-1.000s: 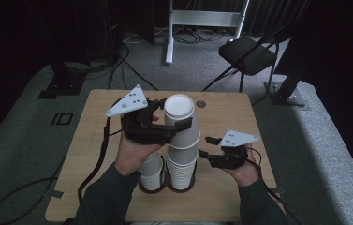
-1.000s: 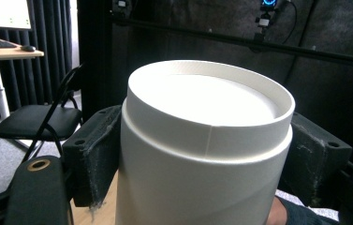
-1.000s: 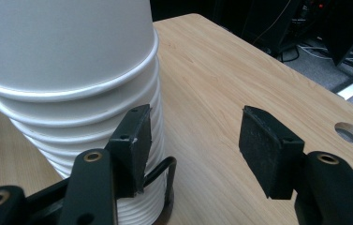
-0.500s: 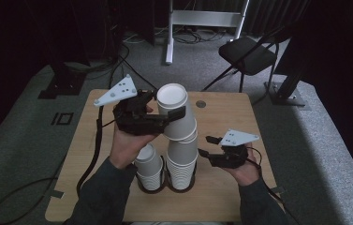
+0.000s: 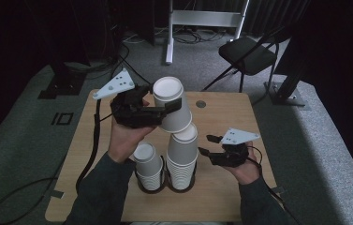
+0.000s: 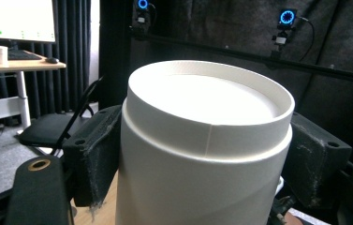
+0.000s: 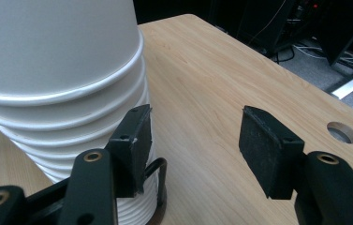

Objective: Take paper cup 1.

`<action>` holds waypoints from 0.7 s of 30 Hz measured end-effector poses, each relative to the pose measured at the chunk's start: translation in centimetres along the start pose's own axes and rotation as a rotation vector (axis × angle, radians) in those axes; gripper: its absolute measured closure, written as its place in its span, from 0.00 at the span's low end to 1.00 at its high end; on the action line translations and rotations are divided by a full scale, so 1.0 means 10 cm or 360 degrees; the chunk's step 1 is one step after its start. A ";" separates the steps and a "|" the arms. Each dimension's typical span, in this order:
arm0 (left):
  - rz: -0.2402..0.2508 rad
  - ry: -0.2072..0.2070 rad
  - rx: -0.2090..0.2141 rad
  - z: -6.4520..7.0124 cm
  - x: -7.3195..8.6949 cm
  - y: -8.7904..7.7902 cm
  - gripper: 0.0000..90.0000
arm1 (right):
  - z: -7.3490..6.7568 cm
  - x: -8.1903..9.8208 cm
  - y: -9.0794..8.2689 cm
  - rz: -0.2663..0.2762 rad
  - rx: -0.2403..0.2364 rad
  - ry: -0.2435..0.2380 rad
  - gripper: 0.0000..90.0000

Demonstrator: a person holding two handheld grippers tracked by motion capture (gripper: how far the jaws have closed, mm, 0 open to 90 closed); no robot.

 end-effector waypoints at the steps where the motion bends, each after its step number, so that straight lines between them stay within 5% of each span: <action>1: 0.0000 0.0000 -0.0005 -0.01 0.00 0.00 0.24 | 0.01 0.00 0.00 0.0002 0.0001 -0.0001 0.49; 21: -0.0026 0.0019 -0.0071 -0.16 0.02 0.07 0.24 | 0.08 -0.01 0.02 -0.0001 0.0027 0.0009 0.49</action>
Point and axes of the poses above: each handheld gripper's, and its own axes: y roughly forward along the jaws, x roughly out of its underside, z roughly to its right, the point moved 6 cm from there along y, roughly forward along the jaws, and after that the axes turned 11 degrees about y, right-handed, at the moved point
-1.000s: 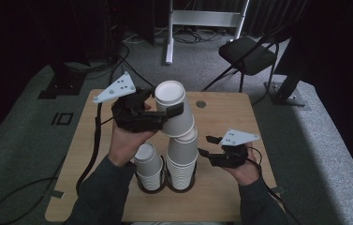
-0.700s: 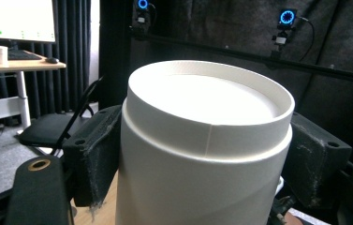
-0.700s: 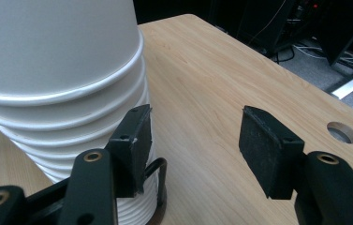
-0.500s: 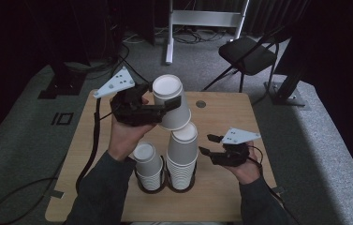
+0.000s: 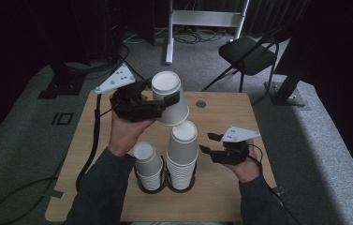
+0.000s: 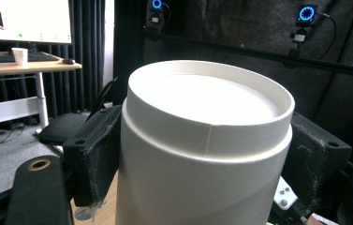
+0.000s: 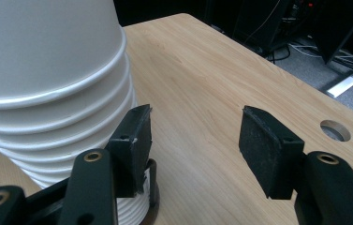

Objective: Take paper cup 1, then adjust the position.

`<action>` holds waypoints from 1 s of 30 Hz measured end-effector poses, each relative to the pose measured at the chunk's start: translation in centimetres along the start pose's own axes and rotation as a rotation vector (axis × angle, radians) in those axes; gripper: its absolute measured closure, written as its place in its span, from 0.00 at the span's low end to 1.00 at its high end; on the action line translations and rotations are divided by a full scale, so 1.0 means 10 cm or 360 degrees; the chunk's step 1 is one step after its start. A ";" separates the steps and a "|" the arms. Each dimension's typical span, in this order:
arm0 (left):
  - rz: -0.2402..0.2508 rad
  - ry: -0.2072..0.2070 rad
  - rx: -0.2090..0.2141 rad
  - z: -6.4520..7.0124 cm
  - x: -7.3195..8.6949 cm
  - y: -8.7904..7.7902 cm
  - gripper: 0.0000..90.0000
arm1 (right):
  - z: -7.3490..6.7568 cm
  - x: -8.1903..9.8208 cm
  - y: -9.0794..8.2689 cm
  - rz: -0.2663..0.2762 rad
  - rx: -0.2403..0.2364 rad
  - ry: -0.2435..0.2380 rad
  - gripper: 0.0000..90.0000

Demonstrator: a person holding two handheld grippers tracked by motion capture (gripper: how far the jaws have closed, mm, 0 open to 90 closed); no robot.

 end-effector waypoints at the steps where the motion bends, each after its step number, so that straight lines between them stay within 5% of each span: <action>1: -0.0005 0.0003 -0.0002 -0.01 0.00 0.01 0.24 | 0.01 0.00 0.00 0.0000 0.0004 -0.0003 0.49; 15: -0.0029 0.0003 -0.0023 -0.14 0.05 0.12 0.24 | 0.16 -0.08 0.03 0.0020 0.0075 0.0000 0.49; 30: -0.0046 0.0042 -0.0005 -0.24 0.09 0.21 0.24 | 0.18 -0.20 0.08 0.0074 0.0091 -0.0033 0.50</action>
Point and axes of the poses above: each handheld gripper's, and its own axes: y roughly forward along the jaws, x roughly out of its underside, z roughly to its right, the point moved 6 cm from there along y, roughly forward along the jaws, and after that the axes turned 11 degrees about y, right-handed, at the moved point
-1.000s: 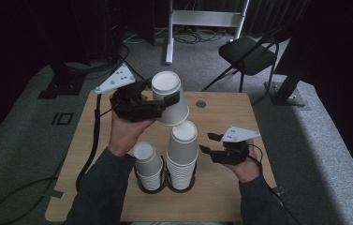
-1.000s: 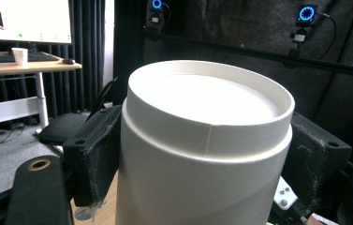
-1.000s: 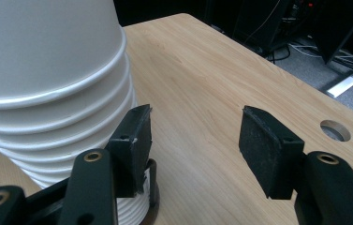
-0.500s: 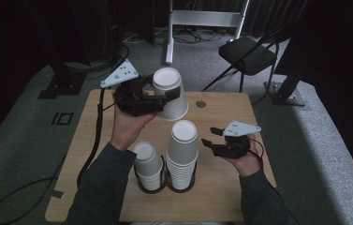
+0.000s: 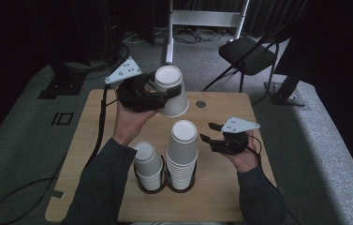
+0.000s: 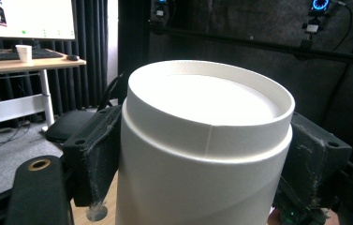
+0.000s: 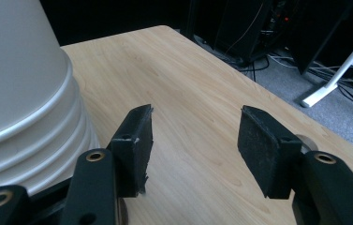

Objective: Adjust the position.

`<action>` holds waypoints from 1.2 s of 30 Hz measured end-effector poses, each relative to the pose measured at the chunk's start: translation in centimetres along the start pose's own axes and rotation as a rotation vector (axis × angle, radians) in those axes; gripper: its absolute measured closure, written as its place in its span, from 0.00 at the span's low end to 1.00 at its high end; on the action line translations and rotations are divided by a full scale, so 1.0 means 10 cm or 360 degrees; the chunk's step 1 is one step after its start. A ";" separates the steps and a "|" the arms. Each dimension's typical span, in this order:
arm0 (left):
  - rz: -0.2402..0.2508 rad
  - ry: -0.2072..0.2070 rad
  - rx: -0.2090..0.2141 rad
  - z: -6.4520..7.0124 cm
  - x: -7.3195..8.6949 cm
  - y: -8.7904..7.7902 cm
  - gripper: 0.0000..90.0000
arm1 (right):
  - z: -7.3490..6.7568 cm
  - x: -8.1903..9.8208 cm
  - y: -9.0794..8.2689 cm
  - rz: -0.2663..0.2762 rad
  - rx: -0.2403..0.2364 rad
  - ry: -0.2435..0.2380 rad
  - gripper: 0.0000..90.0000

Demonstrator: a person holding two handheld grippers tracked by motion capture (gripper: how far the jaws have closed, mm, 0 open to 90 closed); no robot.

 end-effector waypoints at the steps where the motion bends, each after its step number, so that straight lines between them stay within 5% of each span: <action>1: -0.0002 0.0004 0.0002 -0.01 0.01 0.00 0.24 | 0.00 -0.01 0.01 0.0002 -0.0001 -0.0003 0.51; 18: -0.0074 0.0035 0.0091 -0.15 0.11 0.08 0.24 | 0.00 -0.21 0.16 0.0074 -0.0015 -0.0037 0.51; 36: -0.0096 0.0023 0.0042 -0.28 0.22 0.17 0.24 | -0.01 -0.43 0.26 0.0175 -0.0006 -0.0093 0.51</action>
Point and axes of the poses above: each handheld gripper's, and its own axes: y roughly forward along the jaws, x roughly out of its underside, z roughly to its right, the point moved 6 cm from there along y, roughly forward along the jaws, and after that the axes turned 11 degrees about y, right-handed, at the moved point
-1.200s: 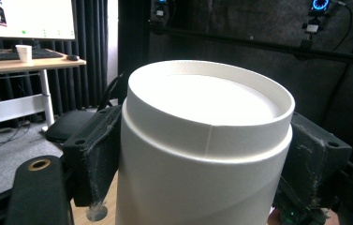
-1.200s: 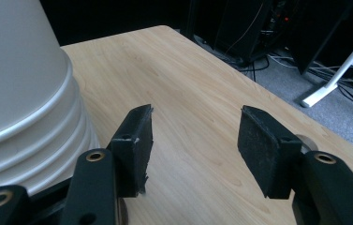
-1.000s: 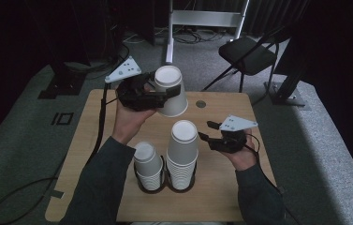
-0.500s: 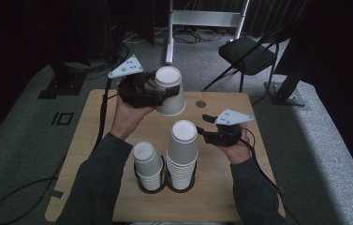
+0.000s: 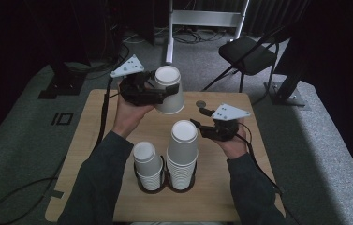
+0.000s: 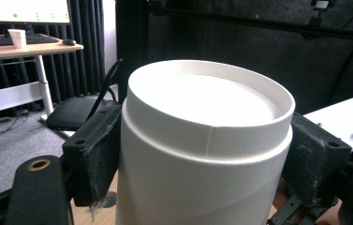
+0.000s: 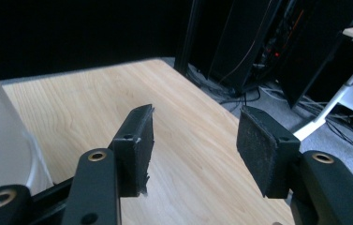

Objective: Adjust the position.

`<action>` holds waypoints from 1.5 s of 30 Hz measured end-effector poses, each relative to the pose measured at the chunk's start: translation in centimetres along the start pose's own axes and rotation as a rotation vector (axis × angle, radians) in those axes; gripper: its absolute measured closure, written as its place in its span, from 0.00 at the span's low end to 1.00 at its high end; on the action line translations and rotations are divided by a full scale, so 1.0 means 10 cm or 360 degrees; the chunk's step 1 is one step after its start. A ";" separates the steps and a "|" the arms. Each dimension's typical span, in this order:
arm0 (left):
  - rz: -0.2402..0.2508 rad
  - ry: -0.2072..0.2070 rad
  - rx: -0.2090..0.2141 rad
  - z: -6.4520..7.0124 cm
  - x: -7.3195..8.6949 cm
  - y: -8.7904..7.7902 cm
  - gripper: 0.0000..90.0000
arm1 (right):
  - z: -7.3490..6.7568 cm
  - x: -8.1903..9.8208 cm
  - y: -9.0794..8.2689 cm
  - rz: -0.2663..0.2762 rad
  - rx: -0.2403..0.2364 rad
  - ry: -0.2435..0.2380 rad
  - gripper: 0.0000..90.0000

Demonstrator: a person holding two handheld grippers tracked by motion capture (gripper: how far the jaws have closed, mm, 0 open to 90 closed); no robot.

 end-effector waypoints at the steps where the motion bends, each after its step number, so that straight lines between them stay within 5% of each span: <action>1: 0.0000 0.0003 -0.0006 -0.01 0.00 0.00 0.24 | 0.00 -0.01 0.01 0.0009 -0.0001 0.0006 0.51; 20: 0.0002 -0.0018 0.0005 -0.06 0.06 0.09 0.24 | -0.01 -0.18 0.23 0.0064 0.0029 -0.0088 0.62; 36: -0.0025 -0.0067 0.0039 -0.08 0.11 0.21 0.24 | 0.05 -0.26 0.32 0.0175 0.0078 -0.0126 0.58; 45: -0.0004 -0.0150 0.0099 -0.10 0.11 0.26 0.24 | -0.05 -0.36 0.35 0.0227 0.0065 -0.0249 0.57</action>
Point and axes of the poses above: each handheld gripper's, and its own axes: y roughly forward along the jaws, x roughly out of its underside, z roughly to its right, the point moved 6 cm from there along y, roughly forward along the jaws, and after that the axes turned 11 degrees about y, right-handed, at the moved point
